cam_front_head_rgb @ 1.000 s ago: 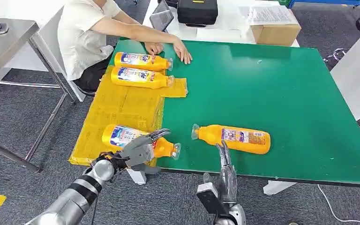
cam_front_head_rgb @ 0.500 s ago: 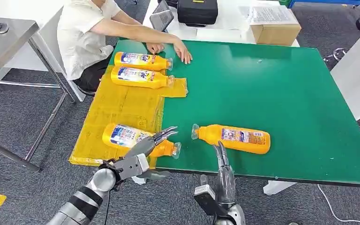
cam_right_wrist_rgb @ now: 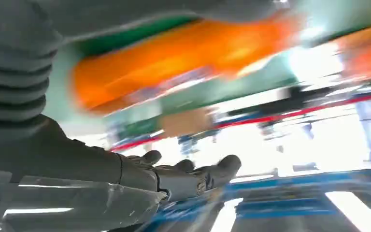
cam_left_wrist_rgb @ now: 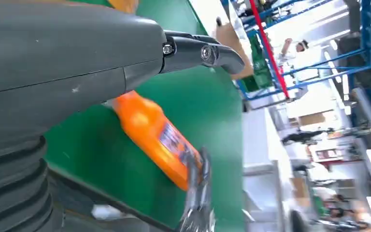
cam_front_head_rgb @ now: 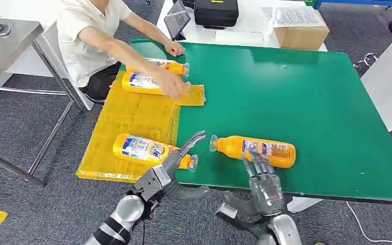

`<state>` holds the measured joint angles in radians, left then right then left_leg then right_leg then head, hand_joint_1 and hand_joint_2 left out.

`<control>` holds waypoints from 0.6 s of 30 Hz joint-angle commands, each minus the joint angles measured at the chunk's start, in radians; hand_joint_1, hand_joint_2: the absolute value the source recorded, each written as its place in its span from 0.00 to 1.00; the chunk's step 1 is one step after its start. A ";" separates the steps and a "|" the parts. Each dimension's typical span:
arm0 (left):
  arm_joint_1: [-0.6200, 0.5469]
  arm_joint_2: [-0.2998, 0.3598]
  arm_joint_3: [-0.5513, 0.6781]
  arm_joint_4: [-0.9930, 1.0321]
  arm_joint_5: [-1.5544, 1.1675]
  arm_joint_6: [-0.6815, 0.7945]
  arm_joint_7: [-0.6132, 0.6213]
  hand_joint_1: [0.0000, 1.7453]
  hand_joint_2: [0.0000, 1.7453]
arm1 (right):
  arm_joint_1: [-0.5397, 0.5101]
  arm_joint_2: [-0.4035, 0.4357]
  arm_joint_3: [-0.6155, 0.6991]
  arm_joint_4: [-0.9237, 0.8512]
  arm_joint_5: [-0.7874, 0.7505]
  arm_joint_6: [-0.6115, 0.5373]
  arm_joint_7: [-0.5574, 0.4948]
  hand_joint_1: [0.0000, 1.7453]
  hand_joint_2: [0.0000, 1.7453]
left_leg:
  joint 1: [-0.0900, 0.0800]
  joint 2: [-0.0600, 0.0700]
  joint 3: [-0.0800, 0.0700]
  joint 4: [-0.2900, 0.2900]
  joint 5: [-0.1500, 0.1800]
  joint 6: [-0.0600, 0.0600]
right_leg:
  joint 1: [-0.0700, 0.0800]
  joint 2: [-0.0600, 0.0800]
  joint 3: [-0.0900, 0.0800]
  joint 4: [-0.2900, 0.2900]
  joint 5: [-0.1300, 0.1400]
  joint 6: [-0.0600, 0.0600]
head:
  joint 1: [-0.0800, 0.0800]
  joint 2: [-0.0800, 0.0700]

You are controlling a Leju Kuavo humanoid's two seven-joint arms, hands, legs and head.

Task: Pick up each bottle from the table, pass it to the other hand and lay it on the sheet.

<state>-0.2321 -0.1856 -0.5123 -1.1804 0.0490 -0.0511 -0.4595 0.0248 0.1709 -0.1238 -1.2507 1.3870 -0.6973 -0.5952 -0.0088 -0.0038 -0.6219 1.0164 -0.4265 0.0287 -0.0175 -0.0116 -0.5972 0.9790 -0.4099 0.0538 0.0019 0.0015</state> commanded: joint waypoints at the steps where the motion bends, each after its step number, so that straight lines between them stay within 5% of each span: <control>1: -0.045 -0.021 -0.102 0.066 0.055 0.009 -0.002 0.00 1.00 | -0.103 -0.154 -0.022 0.021 0.068 -0.001 0.155 0.00 1.00 | 0.000 0.002 0.005 -0.001 -0.001 -0.002 | 0.000 0.002 0.005 -0.001 -0.001 -0.002 | 0.001 0.000; 12: -0.061 -0.022 -0.101 0.085 0.058 0.021 0.005 0.00 1.00 | -0.179 -0.255 0.138 0.101 0.100 -0.001 0.343 0.00 1.00 | 0.002 0.004 0.006 -0.001 -0.002 -0.002 | 0.002 0.004 0.005 -0.001 0.000 -0.002 | 0.000 0.000; 18: -0.069 -0.024 -0.103 0.088 0.058 0.021 0.005 0.00 1.00 | -0.201 -0.265 0.147 0.132 0.079 -0.001 0.343 0.00 1.00 | 0.002 0.002 0.005 0.000 -0.001 -0.002 | 0.002 0.002 0.005 -0.001 0.000 -0.002 | 0.000 0.000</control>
<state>-0.2557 -0.2167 -0.5962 -1.1578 0.1057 -0.0317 -0.4593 -0.1108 -0.0495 -0.0374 -1.2295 1.4752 -0.6973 -0.2575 -0.0081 -0.0033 -0.6216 1.0168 -0.4263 0.0289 -0.0168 -0.0115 -0.5973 0.9794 -0.4096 0.0543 0.0015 0.0015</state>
